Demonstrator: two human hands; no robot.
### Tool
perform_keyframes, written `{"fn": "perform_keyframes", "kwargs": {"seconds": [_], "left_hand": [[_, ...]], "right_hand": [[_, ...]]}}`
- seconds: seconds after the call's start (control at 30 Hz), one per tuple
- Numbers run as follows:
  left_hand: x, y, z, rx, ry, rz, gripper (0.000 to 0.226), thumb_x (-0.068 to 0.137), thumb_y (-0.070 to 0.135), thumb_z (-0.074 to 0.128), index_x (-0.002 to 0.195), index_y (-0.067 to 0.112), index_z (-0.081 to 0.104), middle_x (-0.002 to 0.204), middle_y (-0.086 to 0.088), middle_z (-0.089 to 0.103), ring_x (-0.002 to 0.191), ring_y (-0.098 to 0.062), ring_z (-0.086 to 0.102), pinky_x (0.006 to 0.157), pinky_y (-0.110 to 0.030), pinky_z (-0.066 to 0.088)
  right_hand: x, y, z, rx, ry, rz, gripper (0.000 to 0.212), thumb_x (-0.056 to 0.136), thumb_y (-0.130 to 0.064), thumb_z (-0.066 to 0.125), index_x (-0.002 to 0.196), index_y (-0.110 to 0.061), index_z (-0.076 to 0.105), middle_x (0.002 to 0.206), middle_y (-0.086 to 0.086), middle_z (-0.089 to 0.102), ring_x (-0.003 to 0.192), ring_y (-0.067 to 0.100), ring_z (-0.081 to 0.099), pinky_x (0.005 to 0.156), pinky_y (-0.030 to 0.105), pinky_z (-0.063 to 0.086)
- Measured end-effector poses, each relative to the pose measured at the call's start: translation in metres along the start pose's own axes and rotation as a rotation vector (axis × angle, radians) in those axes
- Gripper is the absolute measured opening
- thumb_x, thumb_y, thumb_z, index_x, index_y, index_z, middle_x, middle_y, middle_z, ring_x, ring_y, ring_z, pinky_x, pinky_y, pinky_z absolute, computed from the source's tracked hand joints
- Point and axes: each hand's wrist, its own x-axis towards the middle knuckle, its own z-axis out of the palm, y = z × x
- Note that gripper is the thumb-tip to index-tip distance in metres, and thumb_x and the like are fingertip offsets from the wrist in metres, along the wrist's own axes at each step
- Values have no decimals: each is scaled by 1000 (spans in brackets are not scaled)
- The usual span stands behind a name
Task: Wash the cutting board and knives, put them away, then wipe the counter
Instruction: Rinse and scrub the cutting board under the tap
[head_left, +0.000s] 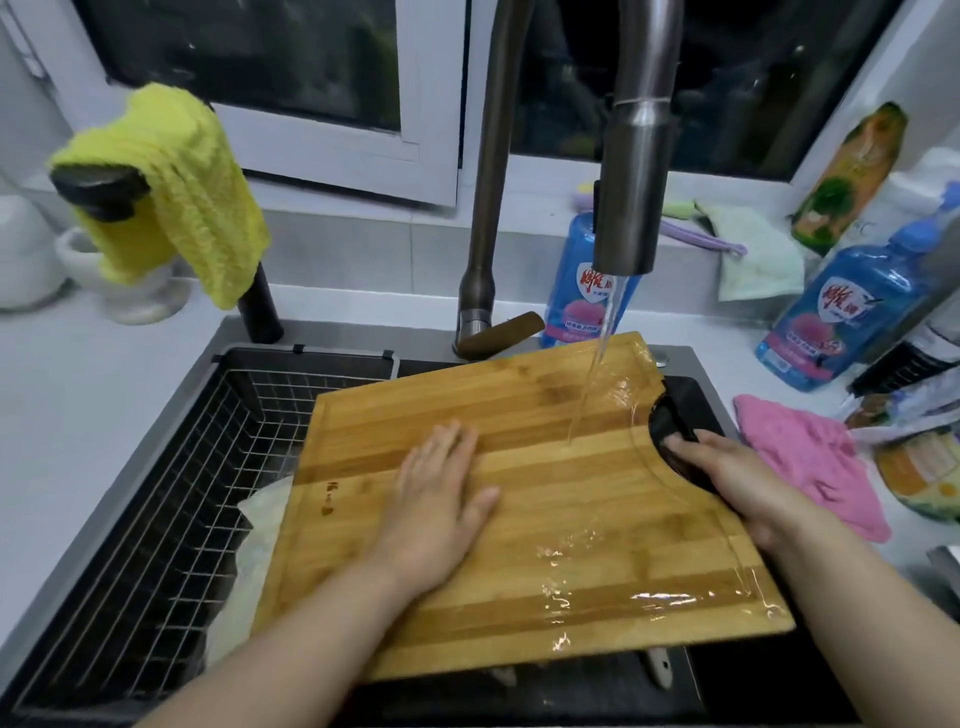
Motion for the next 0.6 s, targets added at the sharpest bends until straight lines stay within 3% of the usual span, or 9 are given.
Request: {"fn": "perform_keyframes", "kwargs": {"seconds": [0.03,0.07,0.1,0.17,0.27,0.37,0.43,0.53,0.6], "left_hand": [[-1,14,7,8,-52,70,61,95,45,30,145,29,1,155,9,-4,142,-7,-7,111,-23,-9],[1,20,12,27,-88,115,60,95,46,29,145,29,0,155,10,-6,141,-5,-9,110,-22,-11],[3,21,14,45,-106,140,60,95,47,27,145,30,0,155,10,-7,141,-4,-10,110,-21,-12],[8,3,11,78,-117,132,58,95,48,24,145,31,0,154,11,-8,141,-5,-10,109,-22,-13],[14,-55,-9,102,-55,-111,55,97,44,20,145,27,1,155,6,-4,143,-10,-5,113,-27,-7],[20,-84,-20,116,-23,-330,56,98,41,18,146,17,3,156,-1,-1,144,-15,-2,117,-33,-1],[24,-64,-12,110,-23,-266,59,97,44,17,146,17,0,156,-1,-5,143,-15,-5,116,-34,-3],[27,-19,3,100,-113,35,57,96,46,17,146,24,-2,155,6,-7,142,-10,-8,113,-28,-8],[40,-26,-2,109,-110,110,55,97,44,21,146,27,2,156,6,-2,143,-10,-4,113,-28,-5]], "right_hand": [[-2,-3,1,-9,6,-13,35,93,-13,48,126,-5,38,80,10,60,72,24,59,50,22,49],[-2,-4,1,-20,8,-22,37,93,-13,48,106,20,38,83,12,60,75,25,58,51,22,48],[-3,-4,2,-21,9,-26,34,93,-13,48,122,6,50,87,15,60,78,26,59,51,22,47],[-2,-3,3,-19,-7,-25,34,93,-14,49,121,5,50,87,15,61,77,25,59,53,22,47],[3,7,4,9,-27,-22,11,92,-14,50,96,-7,57,74,10,58,64,22,55,61,26,45],[4,10,9,21,-21,-41,13,92,-7,49,84,-12,58,70,7,60,62,18,56,59,24,47],[5,9,10,27,-1,-51,21,91,-2,46,80,-15,60,64,4,61,63,16,55,52,19,48],[4,8,10,26,-1,-51,26,90,2,44,87,-17,61,62,5,62,60,17,56,49,17,47],[2,10,7,56,-12,-47,28,89,3,43,88,-17,61,54,2,65,50,13,61,46,16,48]]}}
